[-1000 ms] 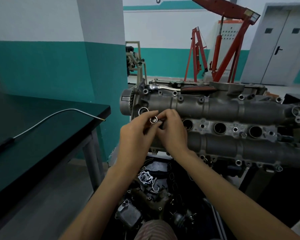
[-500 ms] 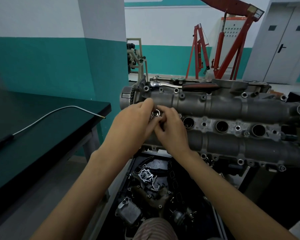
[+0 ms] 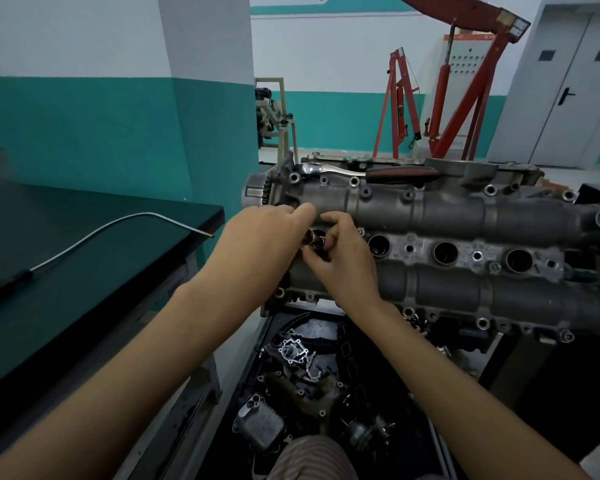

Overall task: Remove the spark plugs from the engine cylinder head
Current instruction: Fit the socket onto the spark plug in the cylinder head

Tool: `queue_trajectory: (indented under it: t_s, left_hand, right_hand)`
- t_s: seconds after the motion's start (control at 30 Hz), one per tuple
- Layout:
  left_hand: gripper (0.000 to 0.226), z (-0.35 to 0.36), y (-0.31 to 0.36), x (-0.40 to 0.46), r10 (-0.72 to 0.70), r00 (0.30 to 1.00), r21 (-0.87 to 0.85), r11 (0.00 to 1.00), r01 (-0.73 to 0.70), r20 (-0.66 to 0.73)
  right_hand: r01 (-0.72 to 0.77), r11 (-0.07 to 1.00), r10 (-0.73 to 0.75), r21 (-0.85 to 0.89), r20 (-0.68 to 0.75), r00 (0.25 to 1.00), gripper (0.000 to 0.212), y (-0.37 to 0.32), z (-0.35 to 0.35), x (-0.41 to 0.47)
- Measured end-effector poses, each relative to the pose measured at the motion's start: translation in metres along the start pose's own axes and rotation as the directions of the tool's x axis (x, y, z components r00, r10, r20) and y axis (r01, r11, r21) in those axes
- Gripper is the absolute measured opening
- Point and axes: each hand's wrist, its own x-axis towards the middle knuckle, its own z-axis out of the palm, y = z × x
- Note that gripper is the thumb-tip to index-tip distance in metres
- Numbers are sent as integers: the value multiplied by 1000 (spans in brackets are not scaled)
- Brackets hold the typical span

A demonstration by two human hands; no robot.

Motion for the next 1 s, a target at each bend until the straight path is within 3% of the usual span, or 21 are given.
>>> queue_trajectory:
  t_s: [0.1, 0.2, 0.4, 0.47, 0.57, 0.63, 0.73, 0.8, 0.87, 0.97, 1.0]
  left_hand:
    - [23, 2, -3, -4, 9, 1000, 82, 997, -11, 21]
    - [34, -1, -6, -9, 8, 1000, -36, 999, -9, -20]
    - [24, -6, -3, 2, 182, 983, 64, 981, -184, 38]
    - [7, -5, -4, 7, 201, 978, 123, 971, -206, 56]
    - [54, -11, -4, 12, 132, 991, 281, 950, -133, 23]
    - [66, -17, -4, 12, 130, 991, 349, 930, -114, -21]
    - [47, -13, -6, 6, 206, 977, 337, 925, -174, -62]
    - [28, -11, -5, 3, 256, 967, 269, 931, -246, -1]
    - [28, -10, -3, 5, 279, 958, 230, 930, -285, 63]
    - [8, -11, -2, 10, 265, 962, 260, 927, -272, 63]
    - [27, -11, -3, 12, 255, 966, 327, 911, -251, 32]
  right_hand:
    - [-1, 1000, 1, 17, 4, 1000, 46, 0, 0, 0]
    - [5, 1000, -5, 9, -10, 1000, 44, 0, 1, 0]
    - [6, 1000, -5, 16, -14, 1000, 38, 1, 0, -1]
    - [8, 1000, -8, 26, -6, 1000, 39, 1, 0, -1]
    - [13, 999, -13, 49, 0, 1000, 41, 0, -1, -2]
    - [2, 998, -2, 55, 5, 1000, 43, 0, -1, -2]
    - [-18, 999, 18, 47, 6, 1000, 42, 0, -1, -2]
    - [-2, 999, 2, 35, -10, 1000, 37, 1, -2, -3]
    - [0, 999, 1, 40, -14, 1000, 34, 1, -1, -3]
    - [-2, 999, 2, 48, -3, 1000, 37, 0, -1, -3]
    - [0, 998, 0, 55, 2, 1000, 40, 0, -2, -3]
